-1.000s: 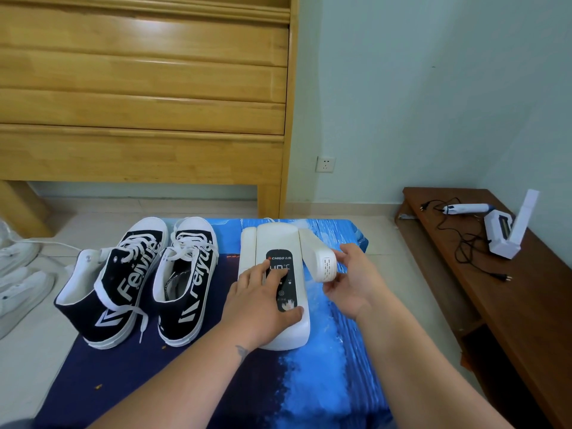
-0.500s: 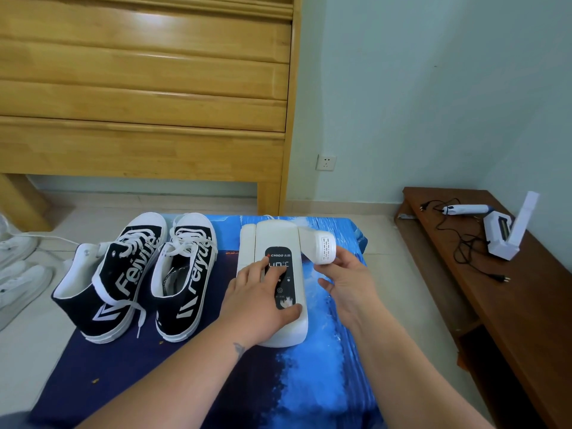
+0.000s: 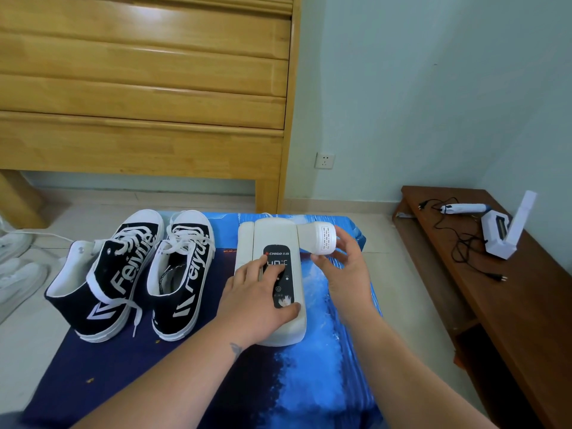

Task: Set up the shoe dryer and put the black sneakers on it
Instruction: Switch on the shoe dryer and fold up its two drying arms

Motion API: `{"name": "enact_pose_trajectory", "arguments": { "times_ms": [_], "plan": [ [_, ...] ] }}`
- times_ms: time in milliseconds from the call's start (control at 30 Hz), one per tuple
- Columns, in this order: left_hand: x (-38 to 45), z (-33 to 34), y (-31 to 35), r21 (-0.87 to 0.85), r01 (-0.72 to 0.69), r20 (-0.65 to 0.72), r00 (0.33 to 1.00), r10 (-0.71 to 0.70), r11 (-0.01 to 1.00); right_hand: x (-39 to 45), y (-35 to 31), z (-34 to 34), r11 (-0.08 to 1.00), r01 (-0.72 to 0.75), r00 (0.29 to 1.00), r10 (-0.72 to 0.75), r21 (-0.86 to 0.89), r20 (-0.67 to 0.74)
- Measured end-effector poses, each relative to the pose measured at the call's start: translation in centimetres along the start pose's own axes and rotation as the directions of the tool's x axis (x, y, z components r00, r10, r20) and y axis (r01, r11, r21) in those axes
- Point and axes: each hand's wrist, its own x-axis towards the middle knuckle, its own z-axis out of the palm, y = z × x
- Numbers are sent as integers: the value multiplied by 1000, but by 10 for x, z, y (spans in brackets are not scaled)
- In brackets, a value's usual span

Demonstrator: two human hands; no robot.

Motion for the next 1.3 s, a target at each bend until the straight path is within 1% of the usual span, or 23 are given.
{"name": "enact_pose_trajectory", "arguments": {
  "times_ms": [67, 167, 233, 367, 500, 733, 1000, 1100, 1300],
  "plan": [
    [0, -1, 0, 1, -1, 3, 1000, 1, 1000, 2, 1, -3, 997, 65, 997, -63, -35, 33],
    [0, 0, 0, 3, -2, 1, 1000, 2, 1000, 6, 3, -6, 990, 112, 988, -102, -81, 114],
    [0, 0, 0, 3, -3, -1, 1000, 3, 1000, 11, 4, -9, 990, 107, 982, -91, -90, 166],
    [1, 1, -1, 3, -1, -1, 1000, 1, 1000, 21, 4, -12, 999, 30, 965, -17, -43, 262],
    [1, 2, -2, 10, -1, -12, 1000, 1, 1000, 22, -1, -9, 999, 34, 946, -22, -31, 324],
    [2, 5, -3, 11, -1, -23, 1000, 2, 1000, 20, -4, -5, 993, 69, 951, -38, -92, 307],
    [1, 3, -3, 8, -10, -15, 1000, 10, 1000, 25, -10, 3, 990, -18, 966, 52, -138, 252],
    [1, 3, -3, 1, -11, -7, 1000, 11, 1000, 27, -15, 5, 992, -28, 965, 60, -127, 257],
    [1, 3, -3, -4, -8, 1, 1000, 8, 1000, 30, -21, 8, 989, -65, 970, 94, -133, 224]
  ]
}}
